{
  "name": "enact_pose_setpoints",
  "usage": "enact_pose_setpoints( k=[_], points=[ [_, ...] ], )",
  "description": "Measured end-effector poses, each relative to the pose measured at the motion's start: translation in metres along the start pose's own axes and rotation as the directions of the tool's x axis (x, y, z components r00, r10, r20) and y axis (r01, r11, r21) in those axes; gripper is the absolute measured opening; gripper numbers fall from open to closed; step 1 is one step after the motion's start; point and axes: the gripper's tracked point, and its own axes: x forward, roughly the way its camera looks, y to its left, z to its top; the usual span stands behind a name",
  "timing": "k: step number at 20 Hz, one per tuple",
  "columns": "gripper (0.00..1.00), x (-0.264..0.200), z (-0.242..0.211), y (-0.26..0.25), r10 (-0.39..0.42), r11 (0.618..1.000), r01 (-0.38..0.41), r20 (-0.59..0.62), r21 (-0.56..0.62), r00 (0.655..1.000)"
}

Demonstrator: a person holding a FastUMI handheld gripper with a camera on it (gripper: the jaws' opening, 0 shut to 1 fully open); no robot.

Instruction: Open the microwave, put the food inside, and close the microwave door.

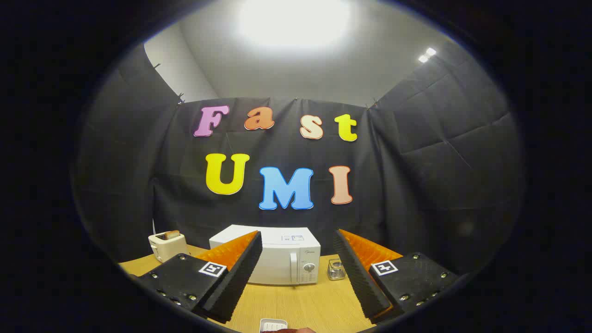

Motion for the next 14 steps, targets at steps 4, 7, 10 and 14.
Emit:
enact_pose_setpoints(
  k=[4, 7, 10, 14],
  points=[
    [0.98, 0.004, -0.001, 0.007, 0.008, 1.0, -0.008, -0.006, 0.02, 1.0],
    [0.98, 0.003, -0.001, 0.01, 0.008, 1.0, -0.008, -0.002, 0.01, 1.0],
    [0.98, 0.004, -0.007, 0.01, 0.008, 1.0, -0.008, -0.013, -0.006, 1.0],
    [0.98, 0.002, -0.011, 0.006, -0.003, 1.0, 0.003, -0.02, -0.013, 1.0]
  ],
)
